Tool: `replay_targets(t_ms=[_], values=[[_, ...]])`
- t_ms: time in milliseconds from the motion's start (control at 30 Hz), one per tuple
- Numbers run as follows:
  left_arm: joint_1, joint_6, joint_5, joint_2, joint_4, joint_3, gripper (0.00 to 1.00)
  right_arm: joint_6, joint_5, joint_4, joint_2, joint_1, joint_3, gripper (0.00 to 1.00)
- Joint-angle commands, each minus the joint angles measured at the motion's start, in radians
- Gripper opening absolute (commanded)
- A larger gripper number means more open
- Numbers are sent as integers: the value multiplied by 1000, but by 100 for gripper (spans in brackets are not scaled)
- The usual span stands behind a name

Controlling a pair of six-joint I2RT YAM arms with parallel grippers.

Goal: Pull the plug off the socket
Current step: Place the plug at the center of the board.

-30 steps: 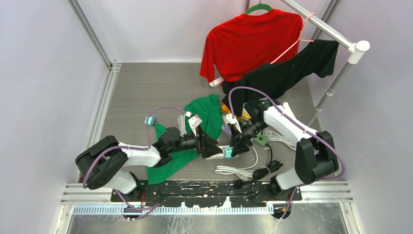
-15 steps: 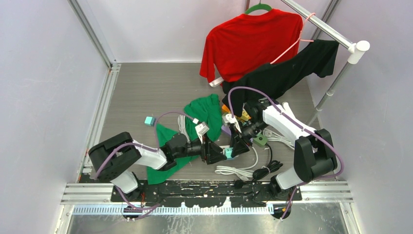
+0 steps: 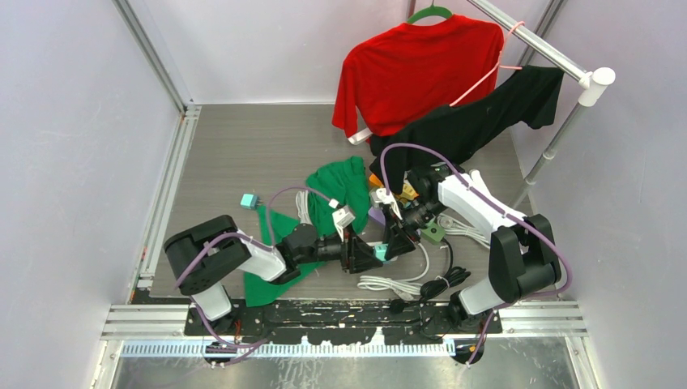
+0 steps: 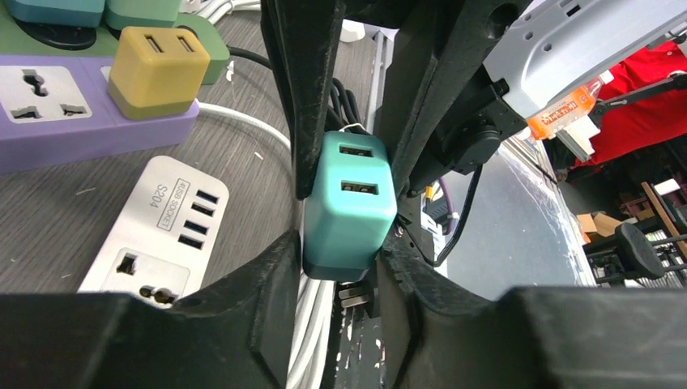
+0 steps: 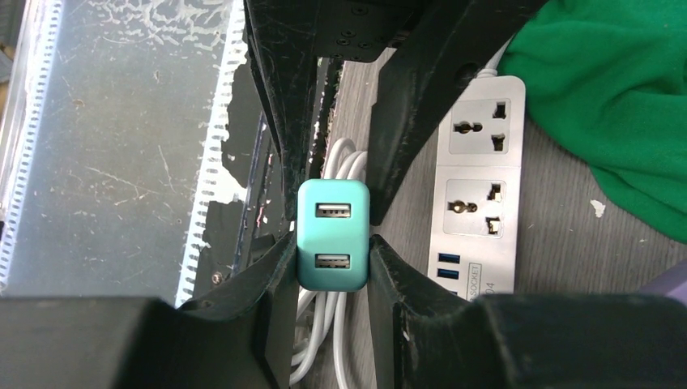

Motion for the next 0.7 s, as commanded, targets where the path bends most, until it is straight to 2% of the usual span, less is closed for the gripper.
replay_targets(t_ms=[0,100,200,333,533,667], values=[[-5,10,6,8,82,34,36,6,-48,-7,-12,1,29,9],[-6,9,19,11,83,40,24,6,-46,-5,-14,1,27,10],[-6,7,33,22,82,50,1,6,-46,-4,-15,0,26,11],[-5,11,32,25,83,45,0,6,-42,-2,-18,0,24,21],[-4,35,-16,-1,82,7,0,5,-31,12,-33,1,12,51],[0,40,-50,-17,62,-13,0,3,-16,34,-52,-2,-1,62]])
